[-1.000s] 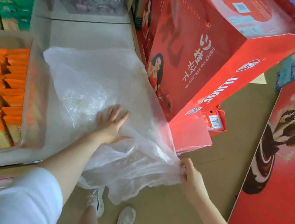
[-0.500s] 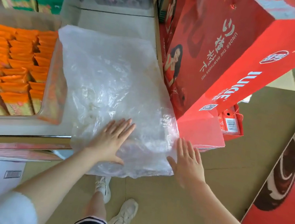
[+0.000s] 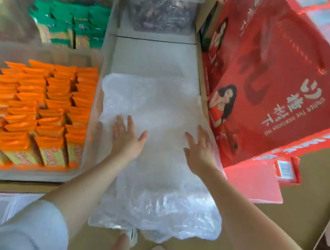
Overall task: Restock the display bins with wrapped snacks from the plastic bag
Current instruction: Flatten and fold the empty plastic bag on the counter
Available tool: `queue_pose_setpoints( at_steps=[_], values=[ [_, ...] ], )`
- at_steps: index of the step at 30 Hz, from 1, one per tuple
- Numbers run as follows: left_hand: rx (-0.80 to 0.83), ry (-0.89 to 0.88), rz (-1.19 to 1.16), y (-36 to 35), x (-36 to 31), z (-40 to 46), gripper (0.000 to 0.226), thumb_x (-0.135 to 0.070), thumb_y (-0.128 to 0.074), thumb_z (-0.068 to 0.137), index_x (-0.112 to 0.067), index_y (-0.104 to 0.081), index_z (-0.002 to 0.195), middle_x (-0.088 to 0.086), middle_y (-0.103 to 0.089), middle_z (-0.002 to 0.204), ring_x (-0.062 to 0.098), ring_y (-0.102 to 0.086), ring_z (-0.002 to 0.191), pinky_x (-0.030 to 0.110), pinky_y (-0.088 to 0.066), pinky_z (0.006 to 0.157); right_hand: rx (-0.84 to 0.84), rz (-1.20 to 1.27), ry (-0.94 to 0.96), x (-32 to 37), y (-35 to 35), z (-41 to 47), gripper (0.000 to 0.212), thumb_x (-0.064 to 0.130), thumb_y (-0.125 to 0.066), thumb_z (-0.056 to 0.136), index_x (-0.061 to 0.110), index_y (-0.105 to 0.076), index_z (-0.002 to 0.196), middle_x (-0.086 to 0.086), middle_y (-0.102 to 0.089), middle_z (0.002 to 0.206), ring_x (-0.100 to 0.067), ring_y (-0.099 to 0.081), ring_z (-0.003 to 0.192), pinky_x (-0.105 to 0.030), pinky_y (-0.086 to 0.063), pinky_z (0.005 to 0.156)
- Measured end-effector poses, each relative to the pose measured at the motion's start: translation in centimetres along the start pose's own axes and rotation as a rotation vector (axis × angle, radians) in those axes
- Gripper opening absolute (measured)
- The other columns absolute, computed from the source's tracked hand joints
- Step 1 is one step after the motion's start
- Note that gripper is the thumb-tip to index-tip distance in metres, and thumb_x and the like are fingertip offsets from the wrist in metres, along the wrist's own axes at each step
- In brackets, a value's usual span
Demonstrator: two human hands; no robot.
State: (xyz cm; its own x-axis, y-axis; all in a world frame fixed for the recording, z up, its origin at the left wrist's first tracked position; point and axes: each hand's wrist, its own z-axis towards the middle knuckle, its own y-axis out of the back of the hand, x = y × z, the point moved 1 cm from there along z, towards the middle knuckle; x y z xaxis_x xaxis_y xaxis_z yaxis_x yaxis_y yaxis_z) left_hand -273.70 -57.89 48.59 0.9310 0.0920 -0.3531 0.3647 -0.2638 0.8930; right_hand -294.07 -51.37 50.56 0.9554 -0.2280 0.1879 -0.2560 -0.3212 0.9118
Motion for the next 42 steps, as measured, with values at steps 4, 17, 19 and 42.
queue_pose_setpoints(
  at_steps=[4,17,19,42],
  values=[
    [0.007,0.012,0.021,-1.2,-0.7,3.0,0.078,-0.053,-0.034,0.095,-0.009,0.001,0.149,0.022,0.005,0.155,0.032,0.003,0.144,0.034,0.005,0.114,-0.135,0.201,-0.270,0.8,1.1,4.0,0.081,0.039,-0.054,0.092,0.018,0.000,0.150,-0.014,-0.006,0.155,-0.036,-0.015,0.139,-0.044,-0.018,0.113],
    [-0.062,-0.335,-0.065,4.8,-7.4,14.5,0.070,-0.046,-0.028,0.098,-0.014,0.009,0.148,0.012,0.014,0.156,0.029,0.007,0.144,0.034,-0.001,0.116,-0.726,0.552,-0.202,2.6,7.9,14.1,0.014,0.014,-0.048,0.095,0.003,-0.046,0.104,-0.011,-0.049,0.092,-0.021,-0.046,0.087,-0.031,-0.034,0.079],
    [-0.125,-0.428,-0.017,6.3,-7.8,15.8,0.068,-0.044,-0.029,0.098,-0.014,0.006,0.149,0.012,0.012,0.156,0.028,0.005,0.144,0.035,-0.003,0.116,-0.715,0.785,-0.241,3.0,9.5,16.5,0.019,0.010,-0.046,0.094,0.005,-0.044,0.113,-0.008,-0.045,0.101,-0.019,-0.044,0.094,-0.028,-0.031,0.085],
    [0.283,-0.302,0.417,0.7,-4.9,14.3,0.128,-0.085,-0.051,0.059,-0.026,0.025,0.144,0.007,0.032,0.151,0.029,0.025,0.140,0.049,0.015,0.111,-0.038,-0.254,0.162,0.9,3.1,12.0,0.077,0.042,-0.052,0.092,0.008,-0.014,0.150,-0.019,0.002,0.156,-0.034,-0.012,0.144,-0.043,-0.017,0.115]
  ],
)
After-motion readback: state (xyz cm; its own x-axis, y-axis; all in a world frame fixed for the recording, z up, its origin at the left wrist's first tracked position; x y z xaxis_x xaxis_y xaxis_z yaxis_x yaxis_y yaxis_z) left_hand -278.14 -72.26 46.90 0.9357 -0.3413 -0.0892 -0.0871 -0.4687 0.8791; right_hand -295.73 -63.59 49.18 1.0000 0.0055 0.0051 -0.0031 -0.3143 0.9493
